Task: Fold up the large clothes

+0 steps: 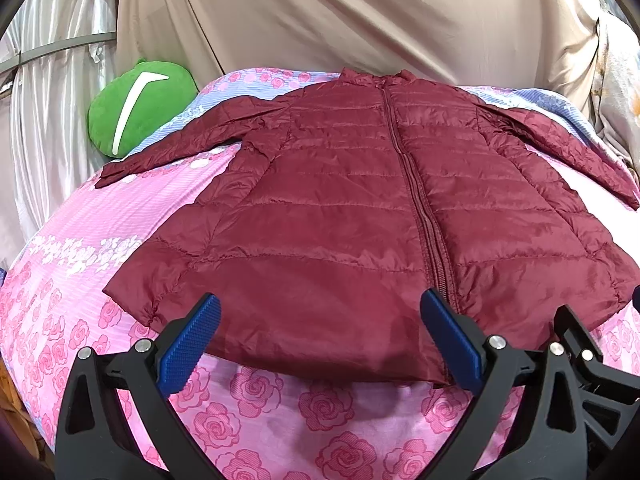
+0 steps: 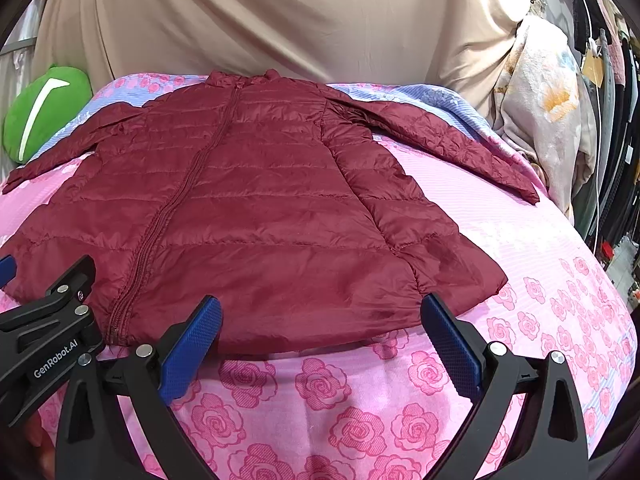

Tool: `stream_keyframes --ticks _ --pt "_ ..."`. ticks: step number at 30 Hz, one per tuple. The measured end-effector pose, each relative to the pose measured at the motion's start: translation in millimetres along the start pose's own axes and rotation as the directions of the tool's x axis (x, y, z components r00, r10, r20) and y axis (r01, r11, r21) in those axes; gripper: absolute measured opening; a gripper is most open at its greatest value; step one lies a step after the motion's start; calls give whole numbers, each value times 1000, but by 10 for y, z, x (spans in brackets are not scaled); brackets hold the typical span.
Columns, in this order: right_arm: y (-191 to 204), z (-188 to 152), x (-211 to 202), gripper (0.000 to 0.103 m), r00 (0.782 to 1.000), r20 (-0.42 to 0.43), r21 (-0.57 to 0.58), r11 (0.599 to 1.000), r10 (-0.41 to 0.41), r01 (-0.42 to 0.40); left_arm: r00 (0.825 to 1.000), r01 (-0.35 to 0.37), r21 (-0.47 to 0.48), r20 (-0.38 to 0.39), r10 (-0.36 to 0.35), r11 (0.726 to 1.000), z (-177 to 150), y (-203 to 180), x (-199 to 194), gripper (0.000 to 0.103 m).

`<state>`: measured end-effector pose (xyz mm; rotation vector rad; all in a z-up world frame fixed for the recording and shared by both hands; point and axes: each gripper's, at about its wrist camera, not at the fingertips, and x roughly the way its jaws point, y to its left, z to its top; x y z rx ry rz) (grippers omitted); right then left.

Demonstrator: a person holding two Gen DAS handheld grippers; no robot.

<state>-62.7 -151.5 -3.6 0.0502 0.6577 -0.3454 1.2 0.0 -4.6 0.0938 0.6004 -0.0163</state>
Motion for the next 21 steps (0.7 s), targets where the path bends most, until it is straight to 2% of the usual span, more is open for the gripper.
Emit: stream_keyframes --ticks 9,21 --pt "33 -3 -13 98 1000 7 -13 1000 -11 11 1000 -15 1 -10 15 1000 6 -4 27 97" --pt "17 -7 -6 98 1000 0 -8 1000 -8 8 1000 -27 5 16 27 1000 6 -22 -41 97"
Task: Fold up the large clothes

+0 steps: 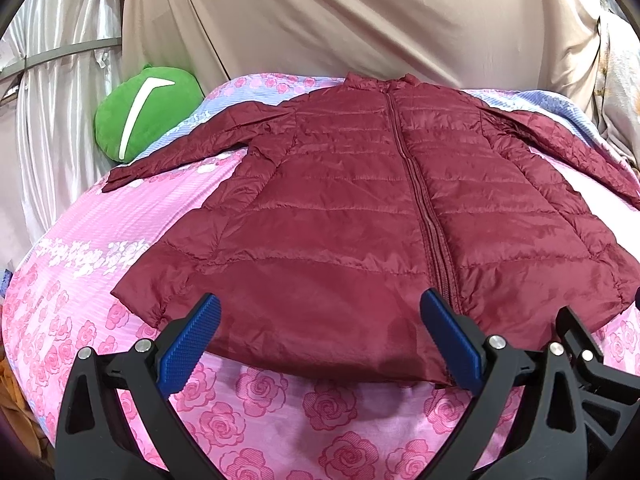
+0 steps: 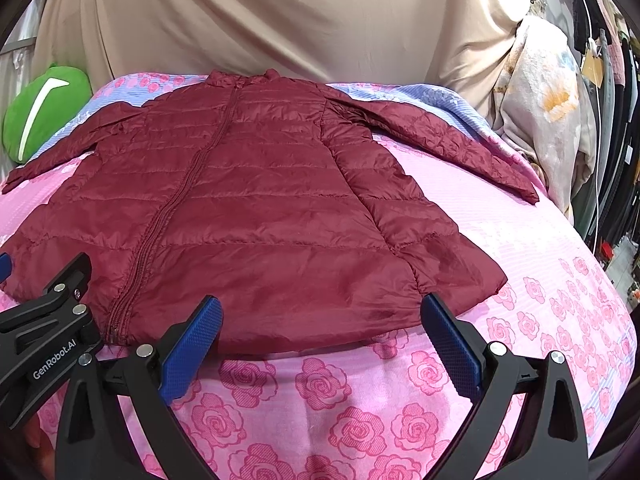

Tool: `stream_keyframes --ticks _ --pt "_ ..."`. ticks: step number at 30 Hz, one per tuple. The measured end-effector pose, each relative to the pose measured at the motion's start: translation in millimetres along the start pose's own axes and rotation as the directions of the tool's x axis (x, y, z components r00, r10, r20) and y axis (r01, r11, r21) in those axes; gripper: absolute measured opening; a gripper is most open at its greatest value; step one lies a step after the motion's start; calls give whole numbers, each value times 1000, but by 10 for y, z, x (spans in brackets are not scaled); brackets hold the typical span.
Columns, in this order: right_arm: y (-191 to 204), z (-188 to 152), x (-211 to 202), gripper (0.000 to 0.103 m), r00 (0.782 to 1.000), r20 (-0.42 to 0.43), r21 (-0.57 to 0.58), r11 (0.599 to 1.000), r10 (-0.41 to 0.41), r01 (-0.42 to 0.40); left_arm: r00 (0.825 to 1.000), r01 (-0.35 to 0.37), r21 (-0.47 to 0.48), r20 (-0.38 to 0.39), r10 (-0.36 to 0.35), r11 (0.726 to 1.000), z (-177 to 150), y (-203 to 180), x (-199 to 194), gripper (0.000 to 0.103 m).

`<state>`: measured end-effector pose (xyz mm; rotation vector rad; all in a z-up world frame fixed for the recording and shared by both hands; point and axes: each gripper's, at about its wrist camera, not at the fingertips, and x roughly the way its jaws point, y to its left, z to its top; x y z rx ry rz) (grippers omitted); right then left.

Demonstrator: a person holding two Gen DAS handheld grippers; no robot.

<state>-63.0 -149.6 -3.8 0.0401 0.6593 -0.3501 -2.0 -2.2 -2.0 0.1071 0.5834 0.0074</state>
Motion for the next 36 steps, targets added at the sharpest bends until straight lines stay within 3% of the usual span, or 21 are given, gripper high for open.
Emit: stream_keyframes --ticks 36 --pt "-10 -4 14 98 1000 -5 3 1000 3 -3 1000 -1 0 -3 1 1000 -1 -2 -9 98"
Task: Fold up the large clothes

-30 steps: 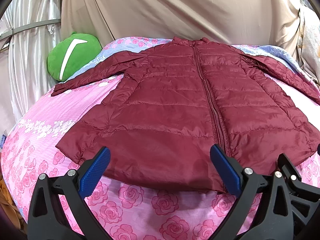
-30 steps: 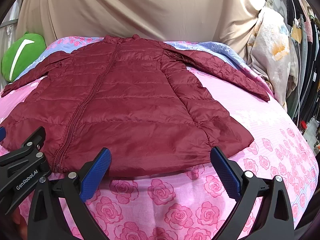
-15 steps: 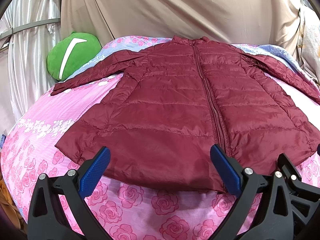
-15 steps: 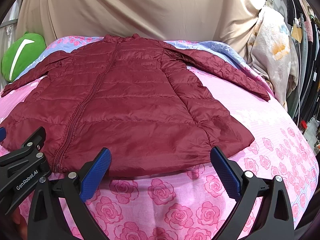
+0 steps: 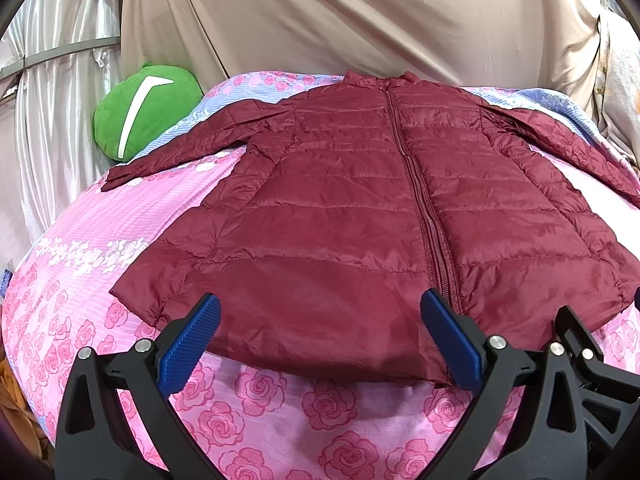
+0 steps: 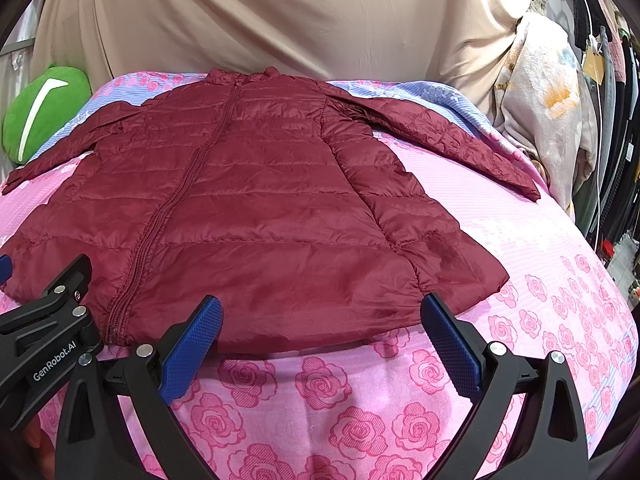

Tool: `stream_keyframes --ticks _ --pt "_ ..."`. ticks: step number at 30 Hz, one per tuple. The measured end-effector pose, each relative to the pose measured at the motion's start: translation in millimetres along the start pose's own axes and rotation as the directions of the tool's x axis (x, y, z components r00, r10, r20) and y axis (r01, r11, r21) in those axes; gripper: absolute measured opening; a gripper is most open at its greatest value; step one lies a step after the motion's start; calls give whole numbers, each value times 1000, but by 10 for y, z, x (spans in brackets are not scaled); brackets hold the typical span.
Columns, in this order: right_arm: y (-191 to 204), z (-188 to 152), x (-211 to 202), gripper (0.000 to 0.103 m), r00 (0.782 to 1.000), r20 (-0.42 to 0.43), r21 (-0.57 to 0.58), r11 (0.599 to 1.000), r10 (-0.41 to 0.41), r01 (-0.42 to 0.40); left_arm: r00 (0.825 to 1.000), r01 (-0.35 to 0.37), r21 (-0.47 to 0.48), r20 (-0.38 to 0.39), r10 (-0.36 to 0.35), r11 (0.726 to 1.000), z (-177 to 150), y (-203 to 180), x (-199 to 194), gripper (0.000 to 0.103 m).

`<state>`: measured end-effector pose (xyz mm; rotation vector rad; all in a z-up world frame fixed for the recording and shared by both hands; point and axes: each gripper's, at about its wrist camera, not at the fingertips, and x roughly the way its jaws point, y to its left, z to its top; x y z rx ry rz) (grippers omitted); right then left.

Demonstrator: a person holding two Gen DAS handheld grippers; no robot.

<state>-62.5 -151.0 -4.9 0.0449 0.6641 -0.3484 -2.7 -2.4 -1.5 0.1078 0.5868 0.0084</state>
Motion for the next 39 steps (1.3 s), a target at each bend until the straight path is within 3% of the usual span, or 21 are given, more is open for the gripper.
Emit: stream_keyframes --ticks 27,30,34,39 --pt "0 12 4 98 1000 -4 0 1000 1 -1 1000 -5 -1 -2 5 1000 3 2 0 98" --pt "-5 10 1 98 1000 -7 2 1000 12 -12 1000 -5 4 -30 6 1000 -32 -1 24 98" --pt "-213 58 82 98 996 -38 65 995 77 -74 998 46 -34 -48 -48 998 -45 95 24 98" --pt "-866 411 266 98 1000 10 98 995 -22 21 994 93 -83 -42 -97 992 61 245 54 98"
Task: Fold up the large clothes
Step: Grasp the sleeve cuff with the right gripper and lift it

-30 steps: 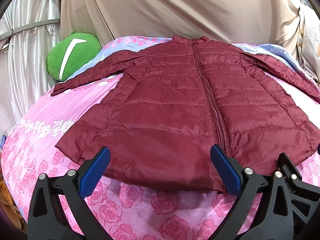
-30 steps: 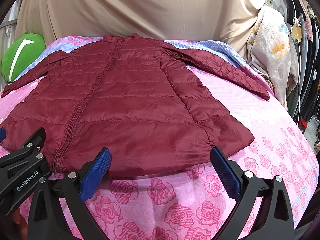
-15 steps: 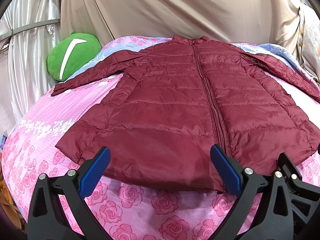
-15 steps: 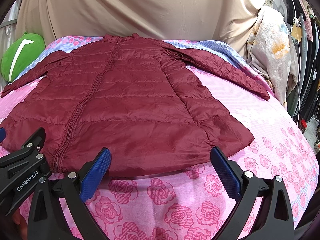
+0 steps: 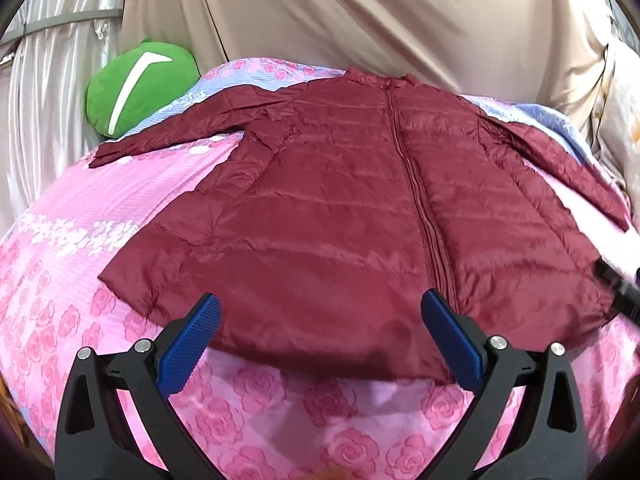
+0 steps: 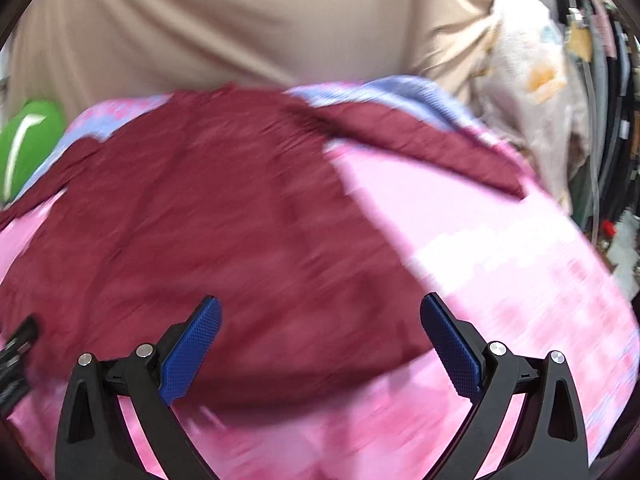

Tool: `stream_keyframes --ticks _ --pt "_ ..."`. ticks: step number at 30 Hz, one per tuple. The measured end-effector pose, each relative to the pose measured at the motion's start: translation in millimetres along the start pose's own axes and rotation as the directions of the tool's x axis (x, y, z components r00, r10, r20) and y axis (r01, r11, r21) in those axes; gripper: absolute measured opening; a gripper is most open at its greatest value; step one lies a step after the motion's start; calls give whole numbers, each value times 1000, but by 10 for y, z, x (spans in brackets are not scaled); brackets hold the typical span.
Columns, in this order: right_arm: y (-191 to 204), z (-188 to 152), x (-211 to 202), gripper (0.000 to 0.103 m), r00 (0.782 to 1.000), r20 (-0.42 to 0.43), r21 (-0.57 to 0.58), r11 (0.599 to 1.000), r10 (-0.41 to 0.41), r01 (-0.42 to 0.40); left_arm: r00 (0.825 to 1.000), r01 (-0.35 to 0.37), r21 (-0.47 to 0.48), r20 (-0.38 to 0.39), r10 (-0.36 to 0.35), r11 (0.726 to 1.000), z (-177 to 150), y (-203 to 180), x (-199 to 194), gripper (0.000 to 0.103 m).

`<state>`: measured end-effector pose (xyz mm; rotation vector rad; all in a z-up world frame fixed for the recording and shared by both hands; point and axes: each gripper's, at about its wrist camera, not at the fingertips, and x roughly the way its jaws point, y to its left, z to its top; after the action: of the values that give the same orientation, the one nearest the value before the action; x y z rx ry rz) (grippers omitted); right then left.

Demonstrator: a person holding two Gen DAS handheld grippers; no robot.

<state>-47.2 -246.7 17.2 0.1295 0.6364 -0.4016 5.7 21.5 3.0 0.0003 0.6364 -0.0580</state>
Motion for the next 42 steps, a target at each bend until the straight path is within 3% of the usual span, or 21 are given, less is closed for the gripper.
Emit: stream_keyframes --ticks 5,10,12,15,20,21,22,24,27,30,32,33,34,35,36,37,40,42 --pt "-1116 559 562 98 999 -36 206 978 25 -17 996 85 -17 -28 -85 996 291 156 60 98" --pt "-2091 898 1265 97 994 -90 448 894 54 -8 995 102 -23 14 -102 994 563 302 127 98" --pt "-2388 990 1536 94 994 -99 509 861 52 5 991 135 -45 25 -134 990 653 371 167 98" --pt "-2709 1083 1886 82 990 -128 562 827 61 22 994 110 -61 36 -108 992 807 453 266 98" --pt "-3039 1242 2304 53 990 -132 639 768 58 41 1000 -7 -32 10 7 999 1055 505 493 98" --pt "-3080 1289 2347 38 991 -127 645 763 49 45 1000 -13 -39 1 13 999 1092 531 539 98" --pt "-3085 1367 2379 31 992 -122 640 766 28 57 1000 -9 -48 -7 9 999 1136 554 594 98" --pt "-3055 1545 2392 1 995 -97 631 774 15 50 1000 5 -62 -24 -6 998 1230 611 709 98" --pt "-2799 2022 2192 1 998 46 596 801 40 -59 1000 18 -56 -21 -19 998 1349 629 821 98" --pt "-2334 2632 1862 1 975 190 468 863 112 -190 999 29 -54 -13 -30 998 1478 618 911 98" --pt "-2049 2943 1643 1 962 240 407 886 130 -221 999 43 -61 -8 -43 997 1538 607 931 98" --pt "-1937 3028 1570 4 960 245 388 894 133 -223 999 47 -62 -3 -47 997 1560 600 933 98" --pt "-1835 3079 1543 19 960 238 369 901 145 -228 999 52 -60 5 -52 997 1579 594 931 98" --pt "-1738 3069 1532 34 966 212 351 911 148 -217 998 55 -52 17 -54 997 1586 582 920 98" --pt "-1689 2982 1551 66 974 182 337 921 138 -194 998 51 -41 27 -50 998 1588 571 913 98" --pt "-1661 2910 1579 74 977 166 332 926 131 -180 998 45 -26 35 -44 999 1581 561 909 98" --pt "-1790 2368 1743 73 994 52 344 932 99 -111 998 30 20 48 -31 999 1543 558 915 98" --pt "-2075 1948 1841 73 998 -30 424 905 59 -40 999 27 38 44 -29 999 1515 577 938 98"
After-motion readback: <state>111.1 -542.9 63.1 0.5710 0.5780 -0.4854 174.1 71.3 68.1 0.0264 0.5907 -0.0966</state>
